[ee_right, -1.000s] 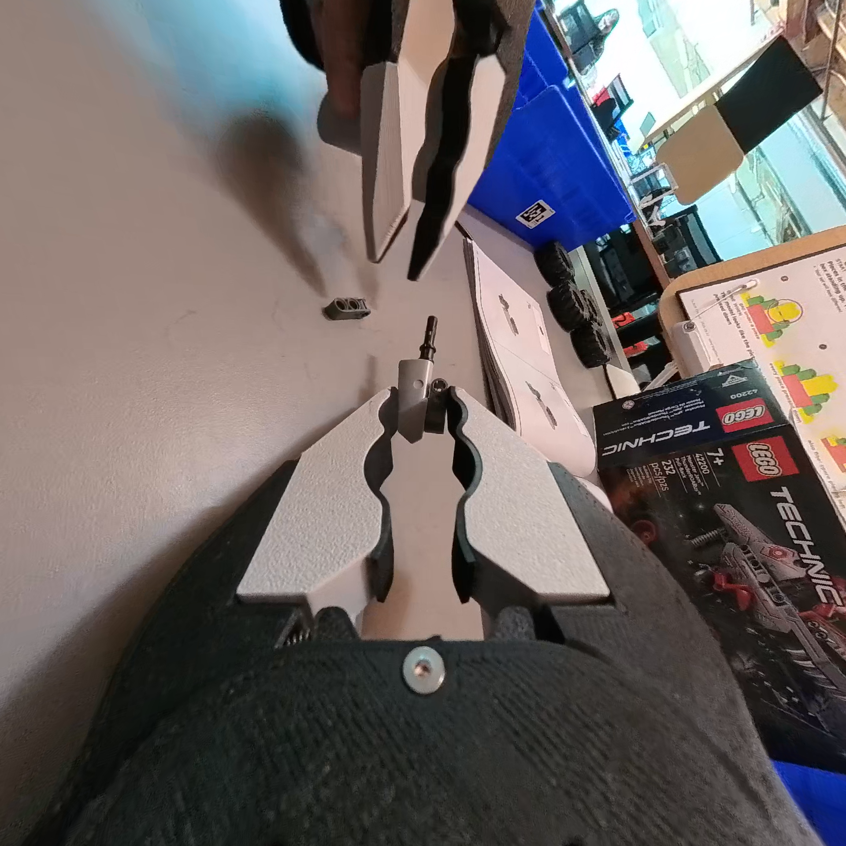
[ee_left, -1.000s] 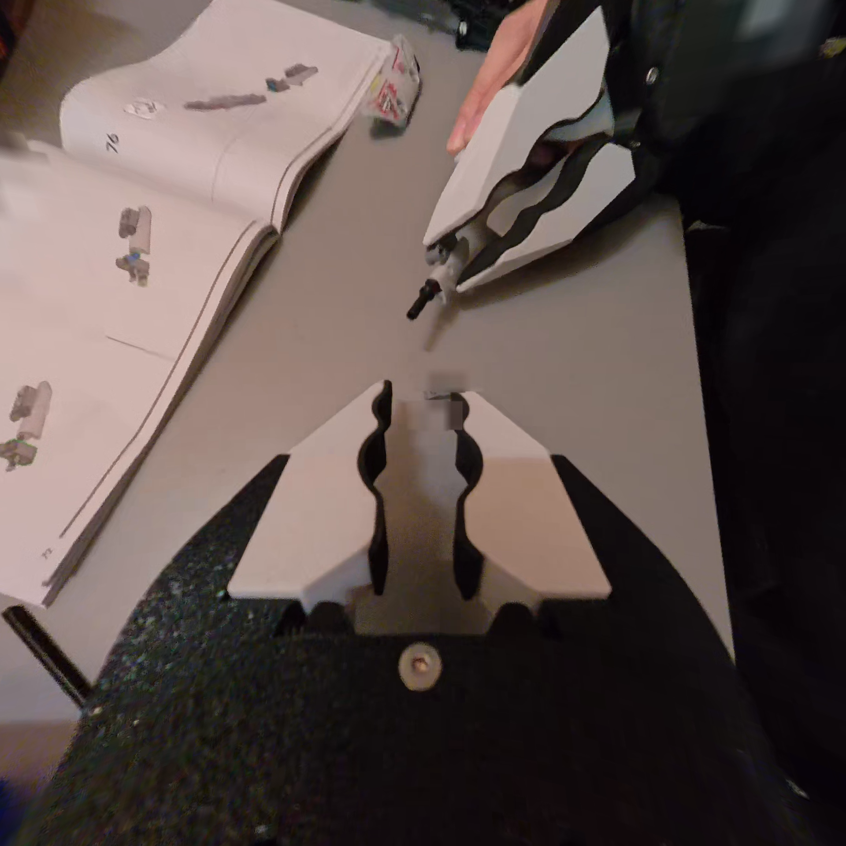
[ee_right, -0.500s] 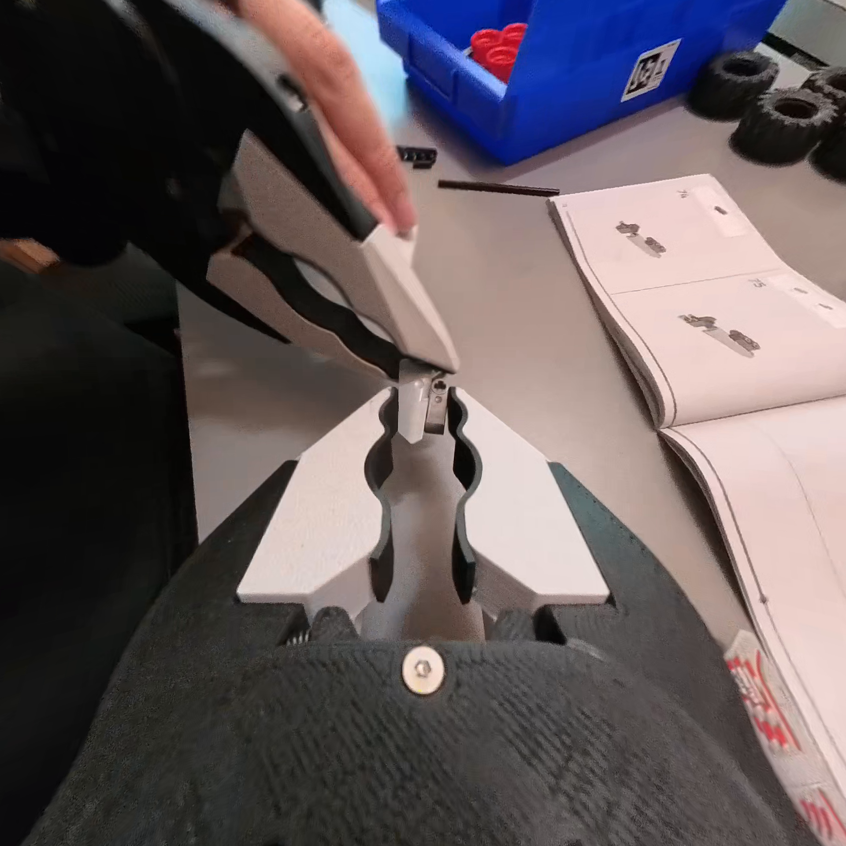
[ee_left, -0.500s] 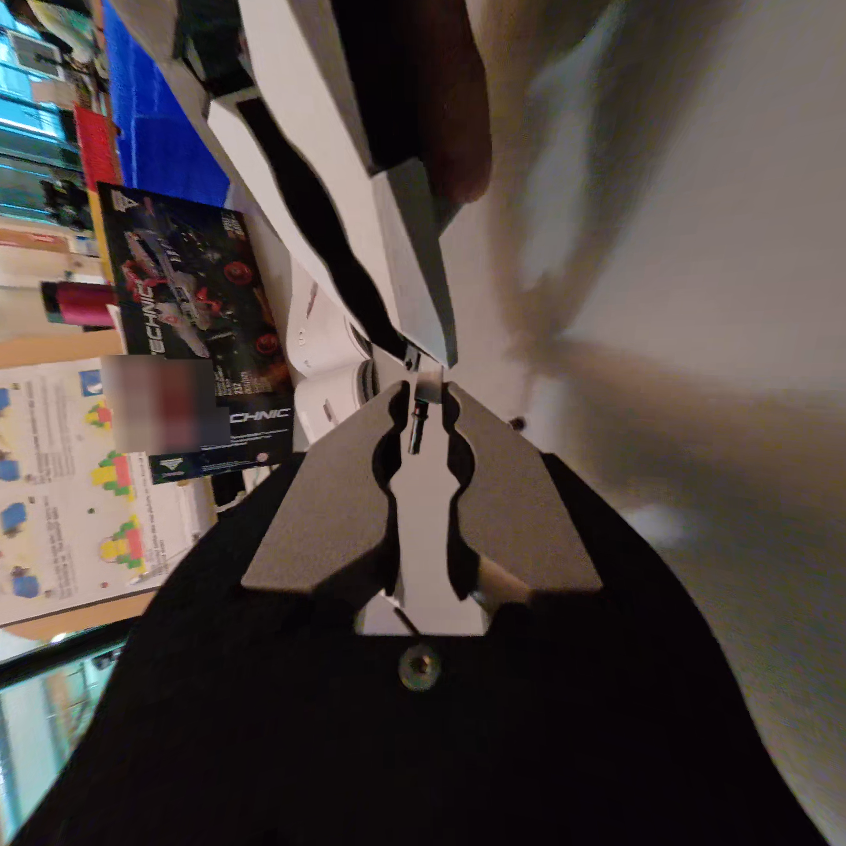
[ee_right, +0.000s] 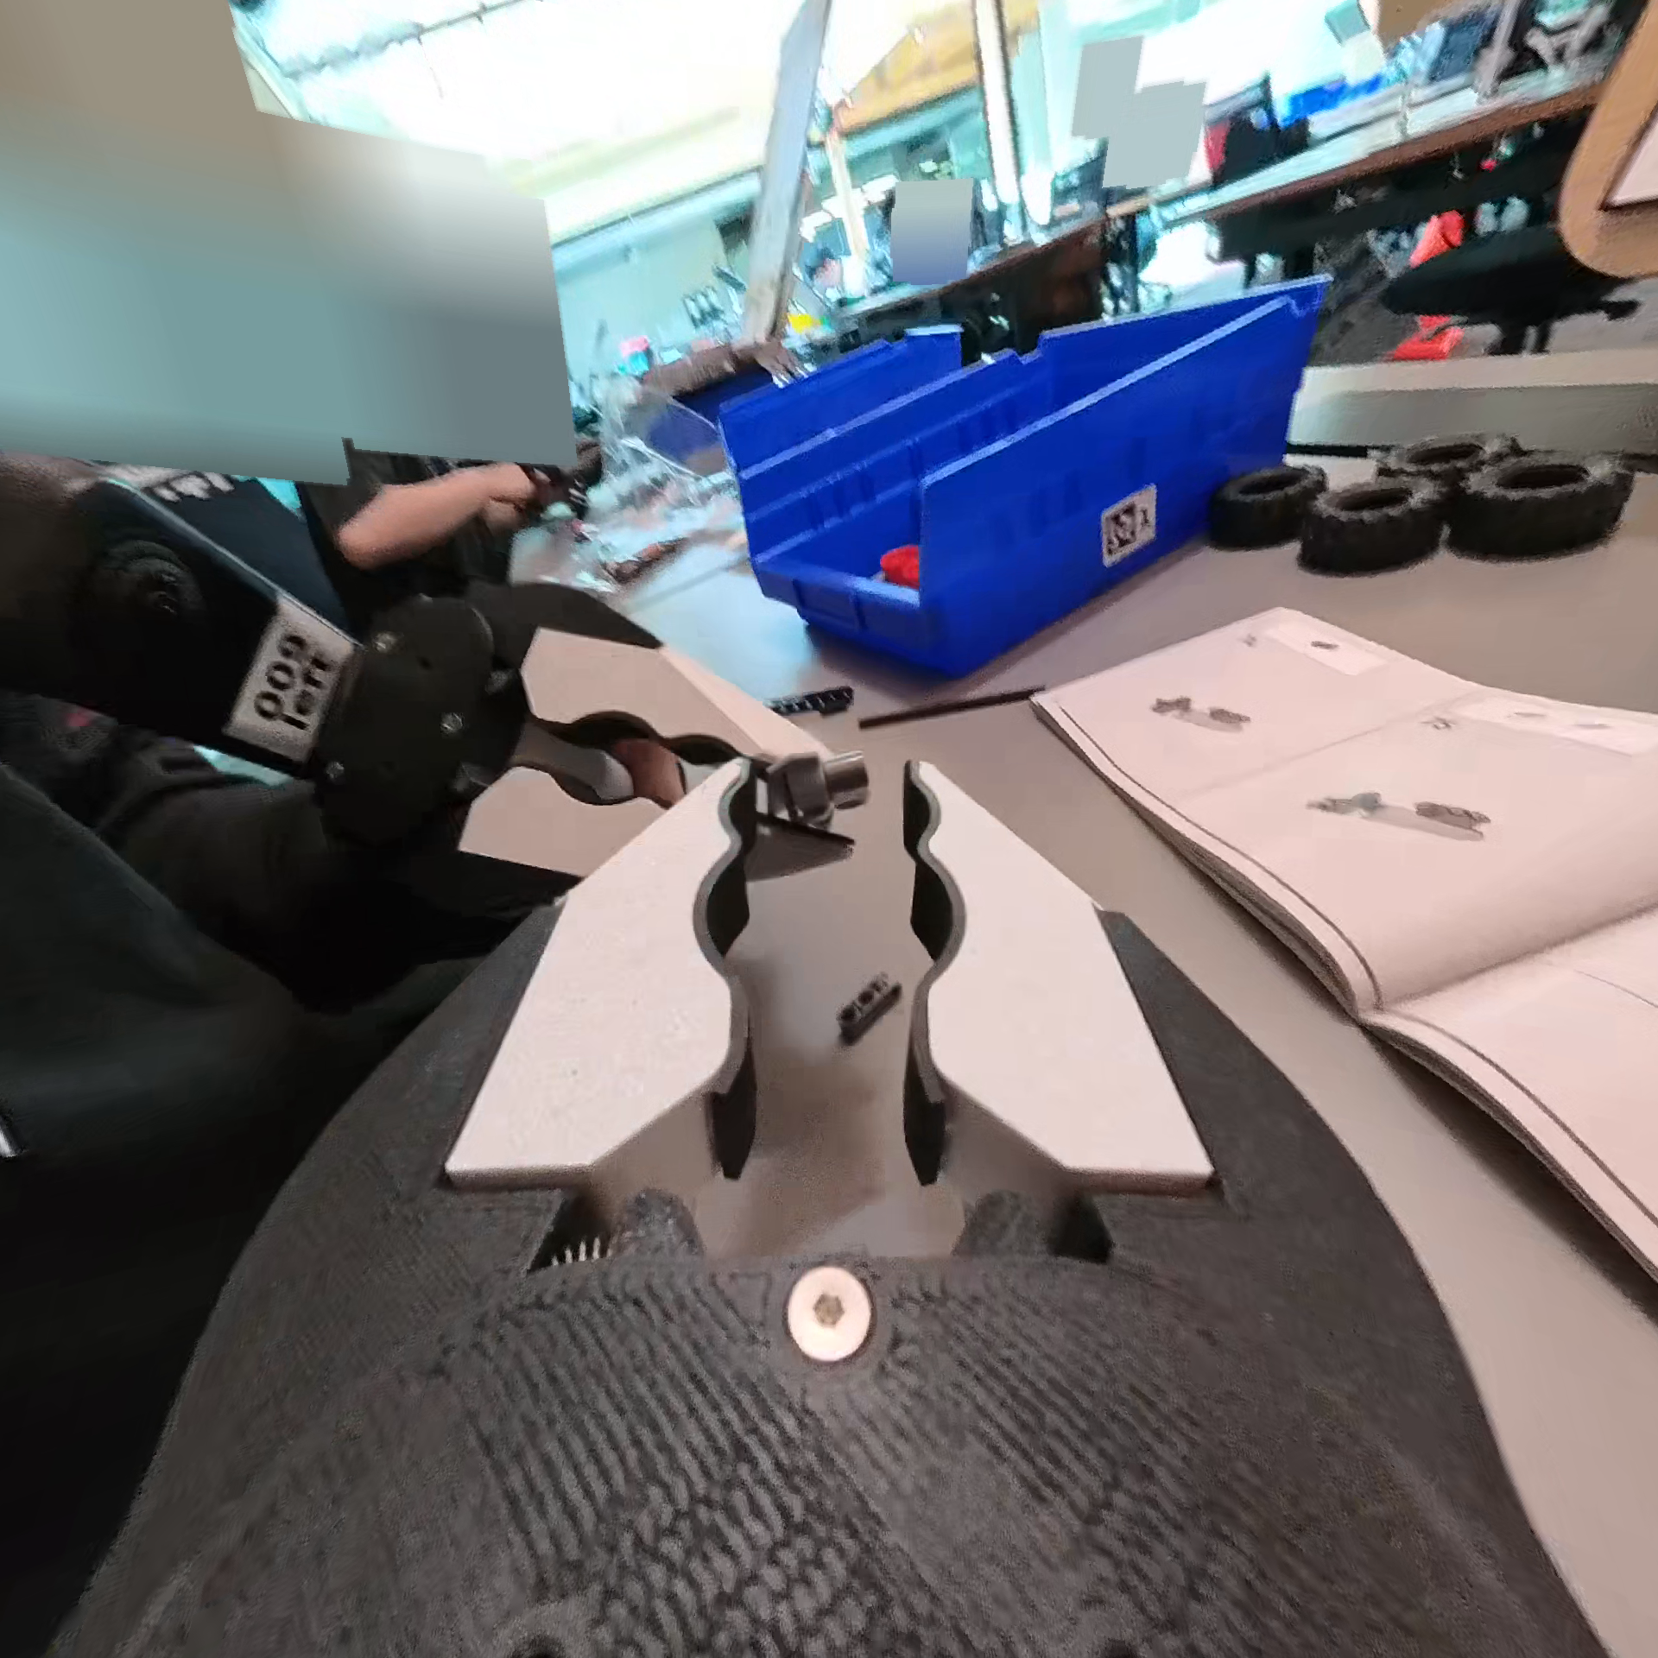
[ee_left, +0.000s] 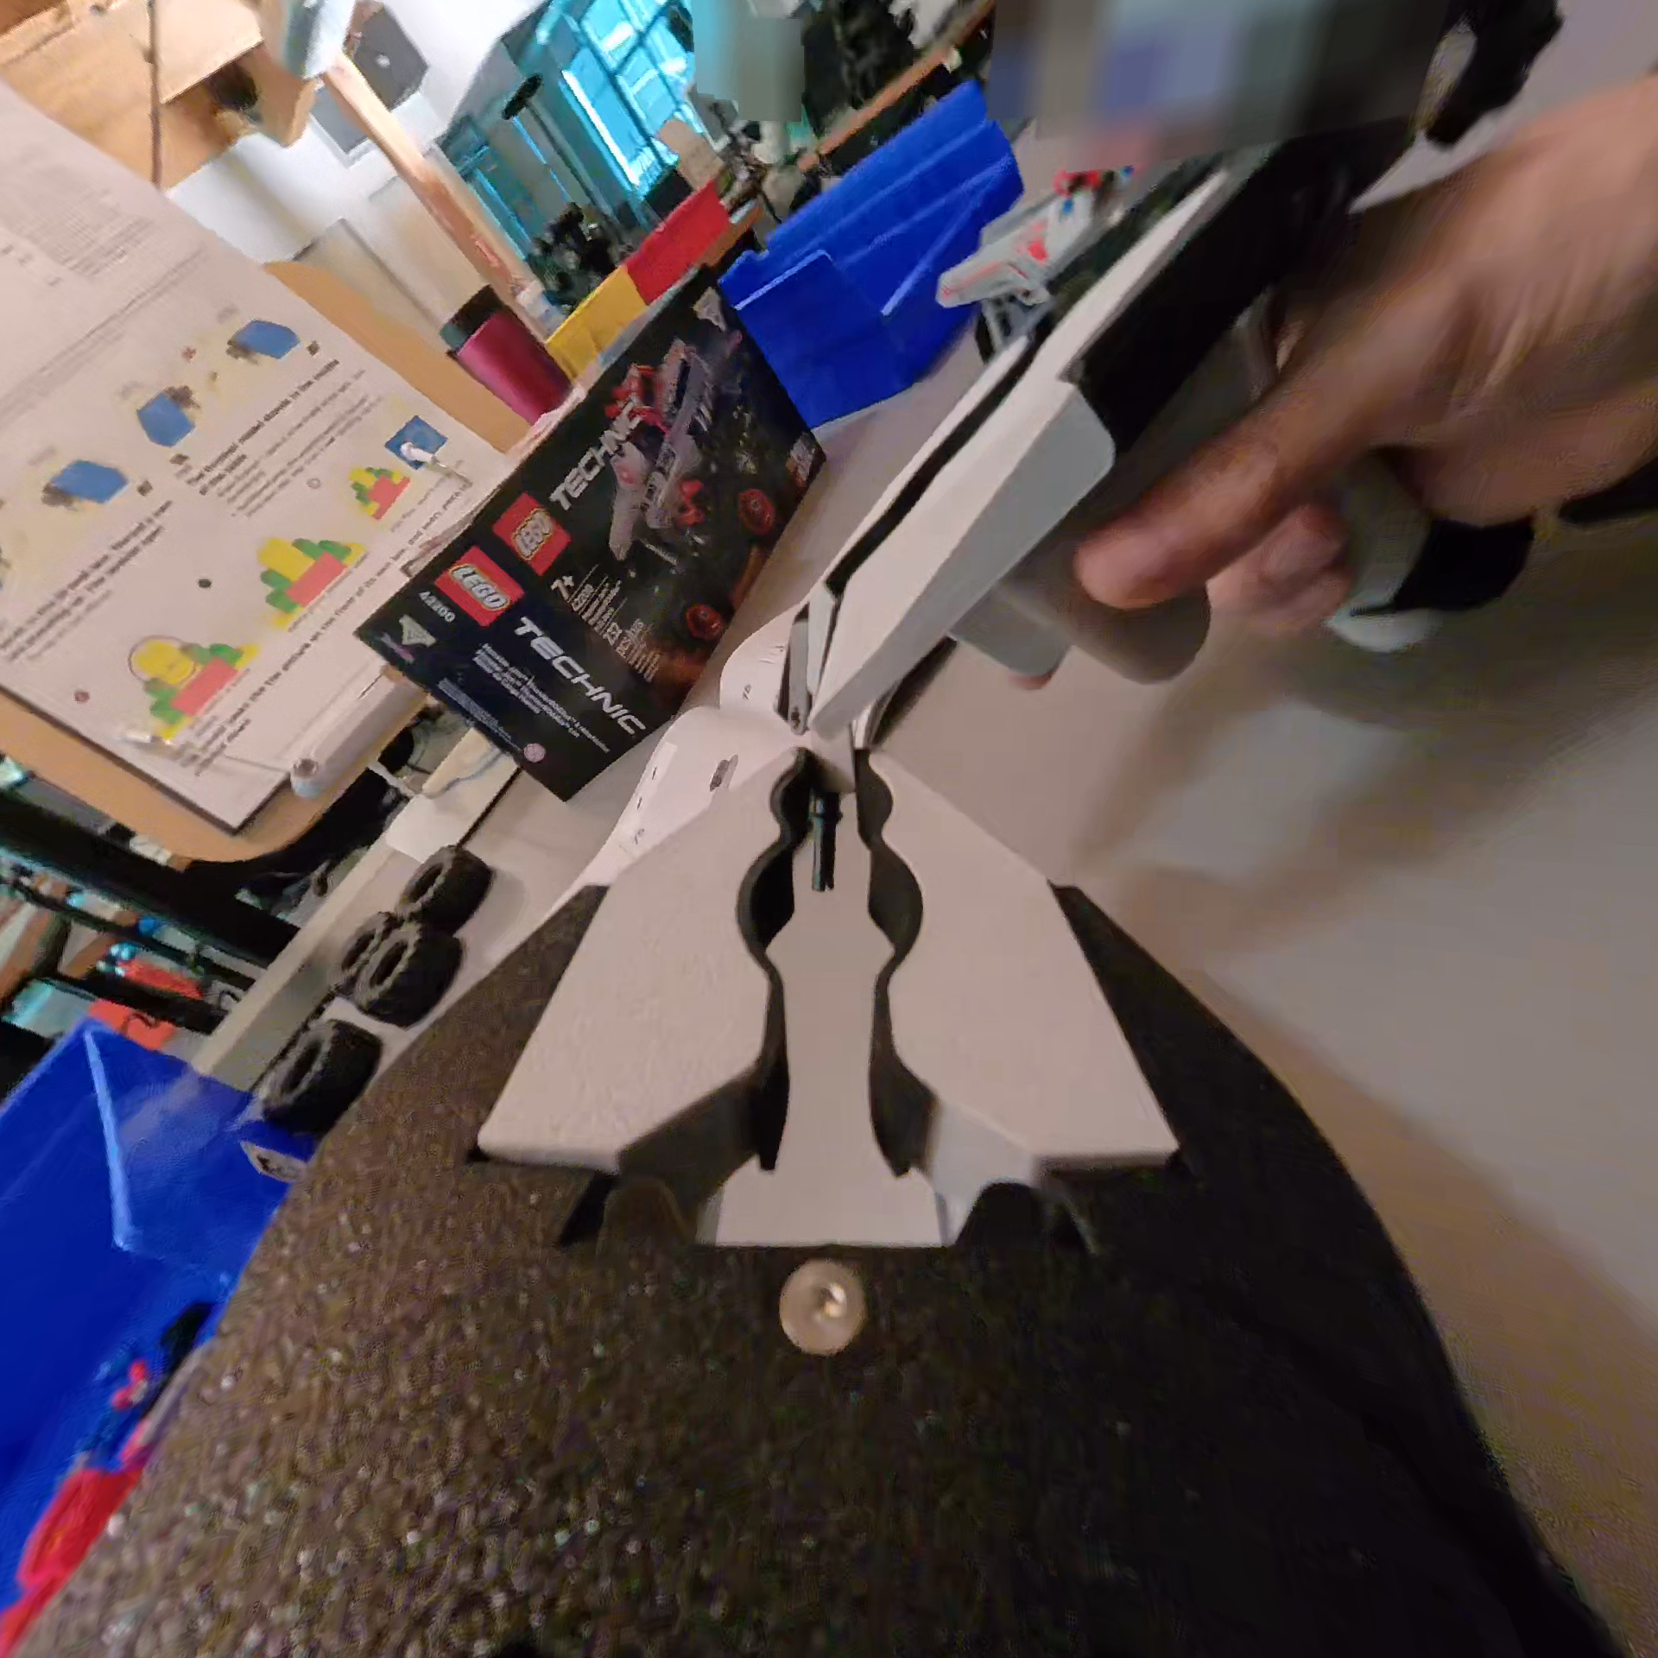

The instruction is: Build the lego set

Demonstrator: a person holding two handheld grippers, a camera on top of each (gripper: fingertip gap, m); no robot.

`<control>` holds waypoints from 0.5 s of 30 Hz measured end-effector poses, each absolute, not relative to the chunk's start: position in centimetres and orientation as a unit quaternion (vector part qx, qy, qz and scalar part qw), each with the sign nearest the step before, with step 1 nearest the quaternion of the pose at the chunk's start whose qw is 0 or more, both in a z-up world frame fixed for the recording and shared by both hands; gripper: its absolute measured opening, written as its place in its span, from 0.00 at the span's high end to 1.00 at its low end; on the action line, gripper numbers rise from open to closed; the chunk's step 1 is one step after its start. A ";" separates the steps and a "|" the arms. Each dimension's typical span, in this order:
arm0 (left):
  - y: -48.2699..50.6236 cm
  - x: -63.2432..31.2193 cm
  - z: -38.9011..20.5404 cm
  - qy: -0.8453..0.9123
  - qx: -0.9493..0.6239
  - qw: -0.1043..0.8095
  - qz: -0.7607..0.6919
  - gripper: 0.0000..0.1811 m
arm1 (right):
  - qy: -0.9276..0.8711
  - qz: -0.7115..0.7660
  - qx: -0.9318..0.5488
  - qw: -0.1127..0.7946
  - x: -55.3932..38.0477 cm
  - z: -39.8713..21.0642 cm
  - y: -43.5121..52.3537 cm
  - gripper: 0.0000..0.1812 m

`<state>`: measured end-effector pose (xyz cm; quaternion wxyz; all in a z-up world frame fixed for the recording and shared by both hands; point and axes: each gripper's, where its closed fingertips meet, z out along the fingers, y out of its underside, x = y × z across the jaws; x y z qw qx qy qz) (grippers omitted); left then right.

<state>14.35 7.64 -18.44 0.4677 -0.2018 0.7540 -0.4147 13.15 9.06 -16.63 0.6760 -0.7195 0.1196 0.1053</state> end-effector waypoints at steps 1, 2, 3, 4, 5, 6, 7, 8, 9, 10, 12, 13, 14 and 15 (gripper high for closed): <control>7.8 14.3 -18.3 0.746 -0.214 0.465 -0.425 0.97 | 0.112 0.116 -0.715 0.681 12.9 -16.4 9.3 0.85; 7.8 14.3 -18.3 0.742 -0.222 0.460 -0.435 0.97 | 0.104 0.120 -0.716 0.679 12.7 -16.3 9.4 0.89; 7.9 14.2 -18.3 0.738 -0.231 0.455 -0.442 0.97 | 0.096 0.116 -0.721 0.677 12.7 -16.4 9.6 0.89; 7.9 14.1 -18.5 0.736 -0.237 0.449 -0.448 0.97 | 0.085 0.109 -0.727 0.672 12.7 -16.5 9.7 0.89; 7.9 14.1 -18.7 0.737 -0.241 0.443 -0.451 0.97 | 0.073 0.099 -0.736 0.665 12.6 -16.8 9.7 0.89; 7.9 13.9 -19.1 0.741 -0.242 0.435 -0.450 0.96 | 0.057 0.090 -0.747 0.656 12.4 -17.1 9.8 0.89; 7.8 13.8 -19.5 0.750 -0.238 0.425 -0.447 0.95 | 0.038 0.084 -0.761 0.643 12.2 -17.5 9.8 0.89; 7.7 13.6 -20.0 0.761 -0.233 0.412 -0.444 0.95 | 0.018 0.080 -0.775 0.627 12.1 -18.0 9.8 0.89; 7.7 13.4 -20.4 0.769 -0.233 0.399 -0.442 0.95 | 0.003 0.077 -0.786 0.614 12.0 -18.3 9.7 0.89; 7.6 13.3 -20.8 0.776 -0.234 0.386 -0.441 0.94 | -0.011 0.075 -0.793 0.604 12.0 -18.4 9.7 0.89; 7.5 12.9 -21.3 0.789 -0.230 0.359 -0.443 0.90 | -0.038 0.078 -0.804 0.588 11.9 -18.6 9.7 0.89; 7.5 12.8 -21.4 0.794 -0.228 0.348 -0.443 0.89 | -0.048 0.080 -0.808 0.581 12.0 -18.6 9.6 0.89; 7.6 12.6 -21.5 0.800 -0.227 0.337 -0.442 0.88 | -0.058 0.081 -0.811 0.577 12.1 -18.6 9.6 0.89; 7.7 12.5 -21.6 0.804 -0.227 0.323 -0.444 0.87 | -0.072 0.086 -0.811 0.574 12.1 -18.4 9.5 0.89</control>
